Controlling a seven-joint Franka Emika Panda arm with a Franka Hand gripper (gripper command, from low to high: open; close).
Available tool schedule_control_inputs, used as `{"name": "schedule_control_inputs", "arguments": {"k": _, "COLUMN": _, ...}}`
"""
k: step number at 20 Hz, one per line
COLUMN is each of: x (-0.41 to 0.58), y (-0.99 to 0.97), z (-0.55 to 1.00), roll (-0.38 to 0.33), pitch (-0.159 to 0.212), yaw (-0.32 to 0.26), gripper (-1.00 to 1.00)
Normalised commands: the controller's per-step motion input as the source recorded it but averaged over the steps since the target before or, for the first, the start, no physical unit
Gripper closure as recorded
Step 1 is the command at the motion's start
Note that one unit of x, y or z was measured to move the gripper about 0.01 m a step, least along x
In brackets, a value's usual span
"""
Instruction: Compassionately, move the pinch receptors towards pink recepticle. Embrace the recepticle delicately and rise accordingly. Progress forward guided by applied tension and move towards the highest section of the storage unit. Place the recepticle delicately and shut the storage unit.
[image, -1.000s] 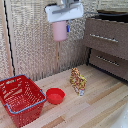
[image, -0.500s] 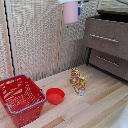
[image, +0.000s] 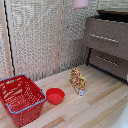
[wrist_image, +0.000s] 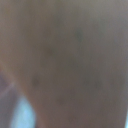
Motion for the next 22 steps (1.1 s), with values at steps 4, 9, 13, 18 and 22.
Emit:
{"name": "schedule_control_inputs", "arguments": {"k": 4, "x": 0.061, "y": -0.7, "z": 0.65, "roll": -0.049, "pitch": 0.139, "yaw": -0.101, "gripper": 1.0}}
{"name": "schedule_control_inputs", "arguments": {"k": 9, "x": -0.011, "y": -0.8, "z": 0.63, "roll": -0.01, "pitch": 0.146, "yaw": -0.062, "gripper": 1.0}}
{"name": "schedule_control_inputs", "arguments": {"k": 13, "x": -0.001, "y": -0.74, "z": 0.5, "roll": -0.049, "pitch": 0.153, "yaw": -0.065, "gripper": 1.0}}
{"name": "schedule_control_inputs", "arguments": {"k": 18, "x": -0.009, "y": -0.8, "z": 0.38, "roll": -0.05, "pitch": 0.064, "yaw": -0.062, "gripper": 1.0}}
{"name": "schedule_control_inputs", "arguments": {"k": 22, "x": 0.0, "y": -1.0, "z": 0.36, "roll": -0.016, "pitch": -0.024, "yaw": -0.019, "gripper": 1.0}}
